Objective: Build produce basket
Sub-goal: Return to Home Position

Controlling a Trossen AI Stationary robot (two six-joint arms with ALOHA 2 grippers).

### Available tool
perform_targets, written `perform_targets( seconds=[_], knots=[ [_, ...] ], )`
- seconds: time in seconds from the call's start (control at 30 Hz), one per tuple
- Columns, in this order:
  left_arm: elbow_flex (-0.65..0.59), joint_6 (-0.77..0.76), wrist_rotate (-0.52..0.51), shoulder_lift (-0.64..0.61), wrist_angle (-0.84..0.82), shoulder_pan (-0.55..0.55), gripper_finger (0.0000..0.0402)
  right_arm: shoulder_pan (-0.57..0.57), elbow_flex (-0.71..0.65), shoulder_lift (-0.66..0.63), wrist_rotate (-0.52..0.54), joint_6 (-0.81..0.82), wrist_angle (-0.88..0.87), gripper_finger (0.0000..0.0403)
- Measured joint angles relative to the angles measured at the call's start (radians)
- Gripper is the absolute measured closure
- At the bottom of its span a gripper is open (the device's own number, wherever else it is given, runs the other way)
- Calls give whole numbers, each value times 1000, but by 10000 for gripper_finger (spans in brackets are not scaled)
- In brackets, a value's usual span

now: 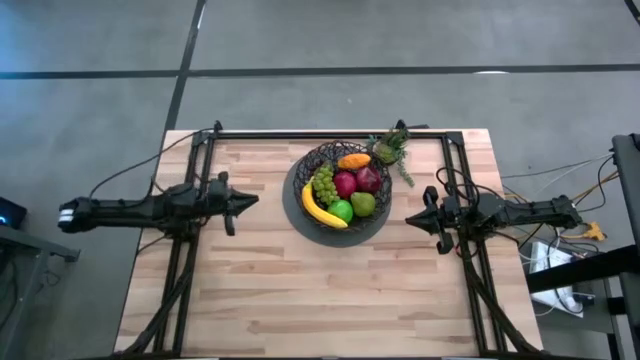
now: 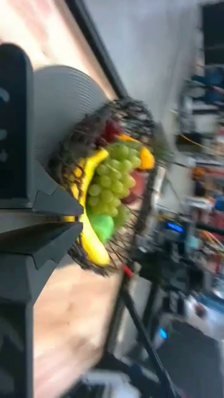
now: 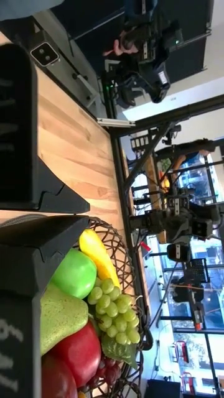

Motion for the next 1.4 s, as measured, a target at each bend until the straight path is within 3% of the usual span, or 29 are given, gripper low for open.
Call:
perform_targets(
  seconds=[0.33, 0.5, 0.67, 1.4],
  knots=[
    [-121, 59, 91, -272, 69, -1, 392, 0, 0, 0, 0, 0, 0, 394],
    [-128, 73, 207, -252, 71, 0, 392, 0, 0, 0, 0, -2, 1, 394],
    [-154, 84, 241, -261, 61, 0, 392, 0, 0, 2, 0, 0, 0, 394],
    [-161, 188, 187, -226, -7, 0, 392, 0, 0, 1, 0, -2, -1, 394]
  ],
)
